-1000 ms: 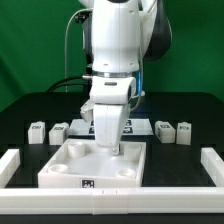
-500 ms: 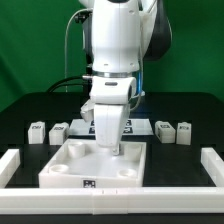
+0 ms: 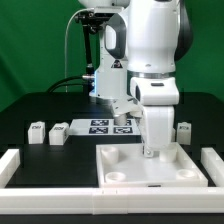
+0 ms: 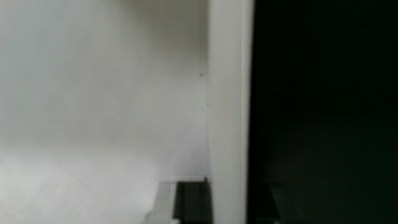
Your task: Assemble one leg
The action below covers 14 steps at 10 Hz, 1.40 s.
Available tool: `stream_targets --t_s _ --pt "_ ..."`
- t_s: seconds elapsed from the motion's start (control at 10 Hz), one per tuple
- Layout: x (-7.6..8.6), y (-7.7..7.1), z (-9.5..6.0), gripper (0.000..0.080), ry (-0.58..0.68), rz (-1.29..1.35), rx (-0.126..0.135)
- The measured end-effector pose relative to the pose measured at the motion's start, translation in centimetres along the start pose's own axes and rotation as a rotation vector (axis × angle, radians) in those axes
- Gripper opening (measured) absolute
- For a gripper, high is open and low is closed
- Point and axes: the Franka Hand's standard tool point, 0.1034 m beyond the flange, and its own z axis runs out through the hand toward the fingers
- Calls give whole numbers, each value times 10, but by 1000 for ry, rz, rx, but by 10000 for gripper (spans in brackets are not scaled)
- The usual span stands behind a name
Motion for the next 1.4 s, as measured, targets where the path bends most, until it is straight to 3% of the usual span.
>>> stream_targets --t_s 0.2,0.4,0.8,0.9,1.0,1.1,1.2,1.4 --pt "20 8 0 60 2 38 8" --pt "30 9 0 60 3 94 6" --pt "29 9 0 96 3 101 7" --pt "29 9 0 306 3 101 7" --pt "29 8 0 441 3 101 7" --pt "29 8 0 441 3 101 7" --pt "29 8 0 610 3 101 7" --pt "29 8 0 647 3 102 7"
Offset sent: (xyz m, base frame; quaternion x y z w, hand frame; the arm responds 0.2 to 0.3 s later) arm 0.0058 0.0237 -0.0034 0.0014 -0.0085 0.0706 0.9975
